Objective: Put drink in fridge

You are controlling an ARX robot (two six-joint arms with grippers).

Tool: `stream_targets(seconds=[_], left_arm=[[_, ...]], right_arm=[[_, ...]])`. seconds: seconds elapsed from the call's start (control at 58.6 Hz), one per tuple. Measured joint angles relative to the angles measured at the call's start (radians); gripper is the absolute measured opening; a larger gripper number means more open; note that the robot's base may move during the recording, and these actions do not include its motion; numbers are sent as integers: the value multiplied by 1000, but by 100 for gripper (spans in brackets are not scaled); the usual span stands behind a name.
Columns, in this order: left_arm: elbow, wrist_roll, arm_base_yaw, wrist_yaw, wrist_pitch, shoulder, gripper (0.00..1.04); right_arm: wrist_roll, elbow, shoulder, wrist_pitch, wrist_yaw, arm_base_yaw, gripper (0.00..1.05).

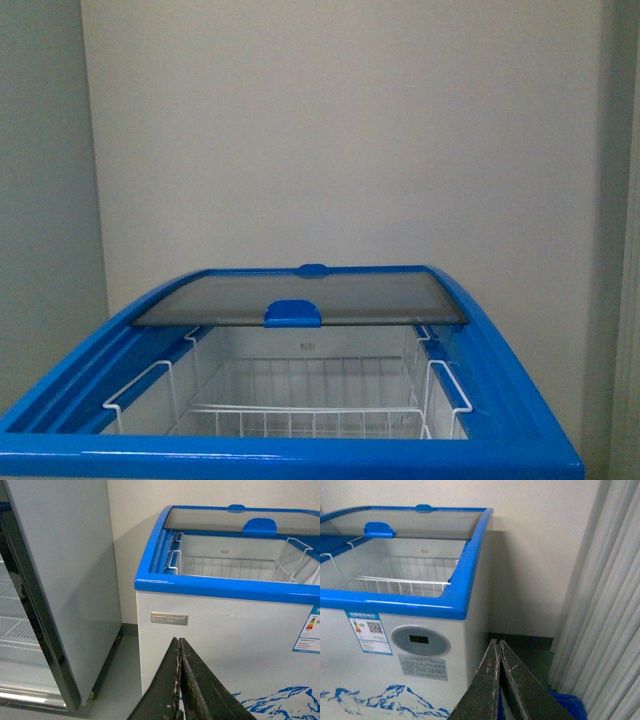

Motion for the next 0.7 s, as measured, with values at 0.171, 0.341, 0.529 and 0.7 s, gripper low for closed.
stream_targets(seconds=[0.171,0.341,0.529,0.7], left_arm=[[0,0,0,0,0,0,3],[0,0,0,0,0,0,3],[0,0,0,0,0,0,3],[0,0,0,0,0,0,3]], right_arm=[[0,-28,-43,-7,0,0,3],[0,-53,-84,-23,0,0,3],[0,-74,-130,-47,0,0,3],[0,-105,-309,-186,0,0,3]])
